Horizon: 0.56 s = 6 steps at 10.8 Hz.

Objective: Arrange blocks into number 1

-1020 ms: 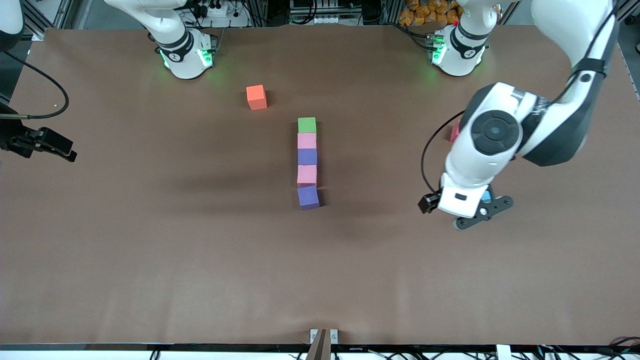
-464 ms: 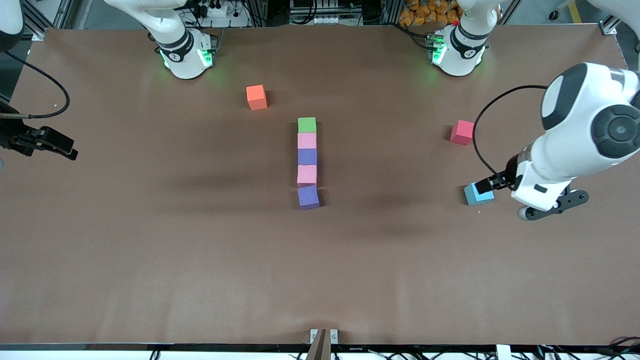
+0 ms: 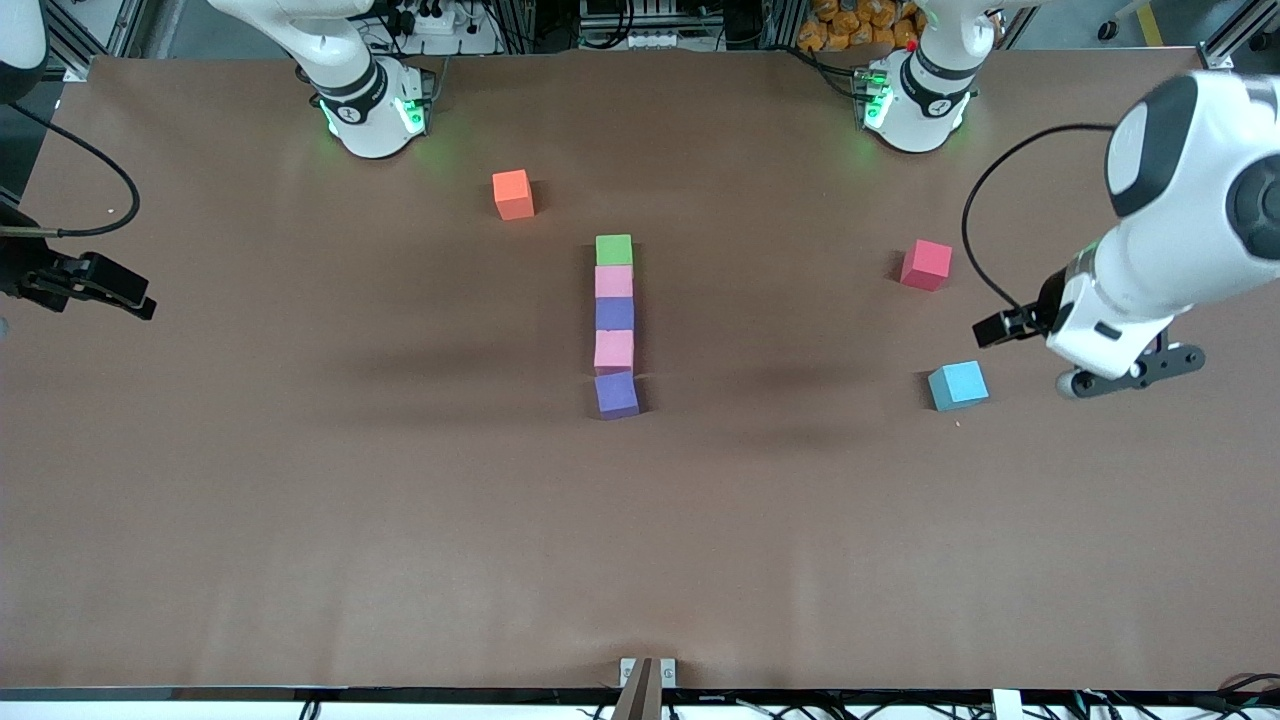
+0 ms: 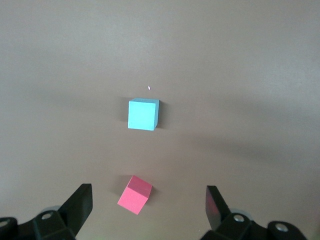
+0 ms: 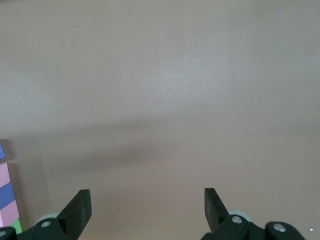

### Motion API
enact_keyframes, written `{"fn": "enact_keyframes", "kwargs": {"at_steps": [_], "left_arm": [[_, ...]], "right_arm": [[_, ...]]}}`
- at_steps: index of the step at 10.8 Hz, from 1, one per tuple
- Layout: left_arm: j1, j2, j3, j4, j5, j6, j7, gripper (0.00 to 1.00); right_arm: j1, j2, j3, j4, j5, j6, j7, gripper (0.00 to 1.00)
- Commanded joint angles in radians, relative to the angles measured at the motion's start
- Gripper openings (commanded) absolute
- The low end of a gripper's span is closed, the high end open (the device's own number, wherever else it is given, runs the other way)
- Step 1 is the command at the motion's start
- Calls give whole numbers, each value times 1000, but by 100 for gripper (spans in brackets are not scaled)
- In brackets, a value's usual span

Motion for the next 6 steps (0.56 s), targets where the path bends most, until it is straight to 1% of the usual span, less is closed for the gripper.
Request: {"fn": "enact_keyframes", "kwargs": {"at_steps": [1,2,4,5,6], "left_arm": [[-35,-155,27,-63,-40,-36,31,100],[-28,-169,35,-36,-81,-36,50,100],[-24,-154,68,90,-144,-38,166,100],[-30,-151,75,131,-135,-68,212,100],[-30,-150,76,139,-120,-98,267,100]], "right_arm": [[-11,-12,10,-11,-11,-4,-2,100],[-11,-12,10,-11,-11,-4,-1,100],[-11,-12,10,-12,-11,-3,-1,100],[-11,-12,10,-12,-11,-4,1,100],[-11,-12,10,-12,-11,-3,1,100]]}}
